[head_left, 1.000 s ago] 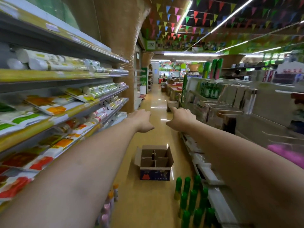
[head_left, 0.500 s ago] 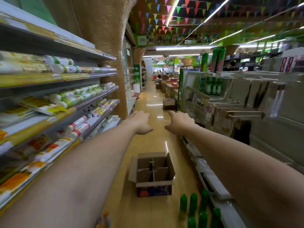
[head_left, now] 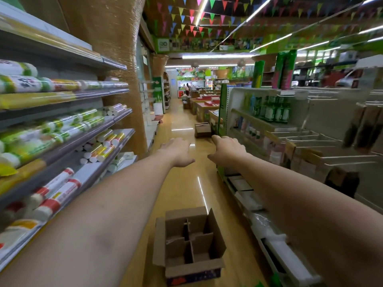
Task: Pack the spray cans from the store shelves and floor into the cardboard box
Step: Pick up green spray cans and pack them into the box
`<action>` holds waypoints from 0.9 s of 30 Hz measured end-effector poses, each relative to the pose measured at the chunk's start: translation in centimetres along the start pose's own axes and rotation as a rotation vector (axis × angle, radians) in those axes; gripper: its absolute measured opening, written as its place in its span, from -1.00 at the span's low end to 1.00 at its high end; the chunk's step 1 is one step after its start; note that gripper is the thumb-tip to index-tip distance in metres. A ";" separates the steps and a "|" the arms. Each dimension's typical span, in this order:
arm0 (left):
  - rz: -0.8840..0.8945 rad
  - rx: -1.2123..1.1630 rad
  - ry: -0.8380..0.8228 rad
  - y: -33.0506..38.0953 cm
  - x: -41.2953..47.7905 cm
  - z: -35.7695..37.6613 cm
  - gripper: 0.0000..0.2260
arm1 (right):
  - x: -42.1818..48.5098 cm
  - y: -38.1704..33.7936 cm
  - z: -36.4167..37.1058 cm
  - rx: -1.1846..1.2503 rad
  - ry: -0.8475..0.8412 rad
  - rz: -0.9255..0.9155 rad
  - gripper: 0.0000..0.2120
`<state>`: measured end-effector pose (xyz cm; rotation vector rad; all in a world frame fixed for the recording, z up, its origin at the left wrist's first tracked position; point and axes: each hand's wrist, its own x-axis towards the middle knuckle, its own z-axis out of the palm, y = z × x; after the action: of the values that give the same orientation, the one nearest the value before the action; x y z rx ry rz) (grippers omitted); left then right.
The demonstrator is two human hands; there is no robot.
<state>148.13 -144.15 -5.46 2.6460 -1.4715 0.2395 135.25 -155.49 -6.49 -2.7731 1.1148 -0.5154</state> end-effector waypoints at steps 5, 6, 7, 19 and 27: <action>0.030 0.021 -0.028 -1.9 6.4 2.4 -0.41 | 7.2 0.3 3.0 0.006 -0.027 0.033 -0.45; 0.031 0.021 -0.028 -2.3 7.7 2.8 -0.42 | 8.6 0.3 3.5 0.003 -0.027 0.033 -0.43; 0.027 0.024 -0.029 -2.7 8.9 3.2 -0.42 | 10.0 0.3 4.0 0.001 -0.028 0.032 -0.42; -0.044 0.016 0.014 -6.4 25.8 4.4 -0.43 | 28.1 1.5 6.7 -0.020 0.003 -0.040 -0.39; 0.016 -0.003 0.013 -3.1 36.1 6.6 -0.40 | 35.1 6.7 7.9 -0.029 0.026 0.024 -0.37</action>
<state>170.07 -173.67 -5.19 2.6263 -1.4883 0.2548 157.31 -184.71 -5.93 -2.7821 1.1683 -0.5390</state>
